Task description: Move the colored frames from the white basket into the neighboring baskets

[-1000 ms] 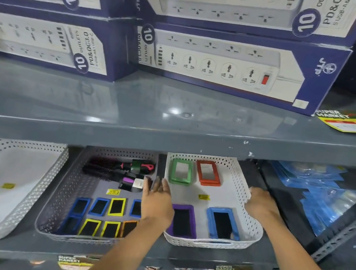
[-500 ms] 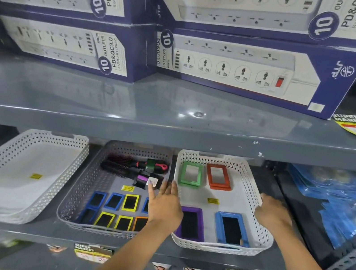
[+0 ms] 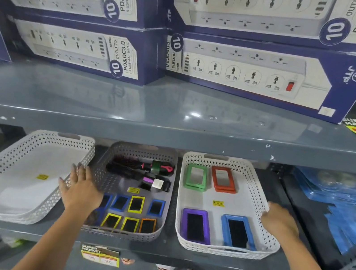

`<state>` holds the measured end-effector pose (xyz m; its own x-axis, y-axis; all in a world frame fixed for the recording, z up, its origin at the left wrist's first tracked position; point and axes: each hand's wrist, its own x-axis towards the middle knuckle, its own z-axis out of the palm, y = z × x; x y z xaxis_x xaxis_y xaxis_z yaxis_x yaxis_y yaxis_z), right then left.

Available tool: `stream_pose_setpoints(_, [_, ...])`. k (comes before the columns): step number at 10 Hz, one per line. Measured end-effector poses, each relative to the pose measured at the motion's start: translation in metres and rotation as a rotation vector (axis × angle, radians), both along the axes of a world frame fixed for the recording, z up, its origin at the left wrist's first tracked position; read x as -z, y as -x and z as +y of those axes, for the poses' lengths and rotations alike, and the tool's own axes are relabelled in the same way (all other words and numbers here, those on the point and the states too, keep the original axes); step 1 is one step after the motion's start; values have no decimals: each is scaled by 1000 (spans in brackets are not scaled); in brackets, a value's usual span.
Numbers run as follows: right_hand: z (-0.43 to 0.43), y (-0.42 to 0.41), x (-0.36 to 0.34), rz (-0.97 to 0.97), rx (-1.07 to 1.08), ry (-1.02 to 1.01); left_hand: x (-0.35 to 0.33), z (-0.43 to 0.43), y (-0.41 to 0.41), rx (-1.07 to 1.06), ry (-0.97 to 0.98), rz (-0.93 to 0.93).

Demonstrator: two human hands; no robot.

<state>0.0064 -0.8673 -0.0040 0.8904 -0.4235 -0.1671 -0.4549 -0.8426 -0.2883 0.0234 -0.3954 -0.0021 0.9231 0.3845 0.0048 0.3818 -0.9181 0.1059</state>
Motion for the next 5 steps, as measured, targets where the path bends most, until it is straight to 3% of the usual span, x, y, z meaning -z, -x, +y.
stream_pose_setpoints(1, [-1, 0, 4, 1, -5, -11, 7, 11, 4, -22, 115, 70])
stream_pose_setpoints(3, [3, 7, 0, 2, 9, -24, 3, 17, 6, 28, 115, 69])
stream_pose_setpoints(4, [5, 13, -6, 4, 51, -45, -3, 24, 16, 140, 84, -78])
stream_pose_setpoints(5, [38, 44, -29, -169, 6, 154, -3, 44, 27, 438, -38, -411])
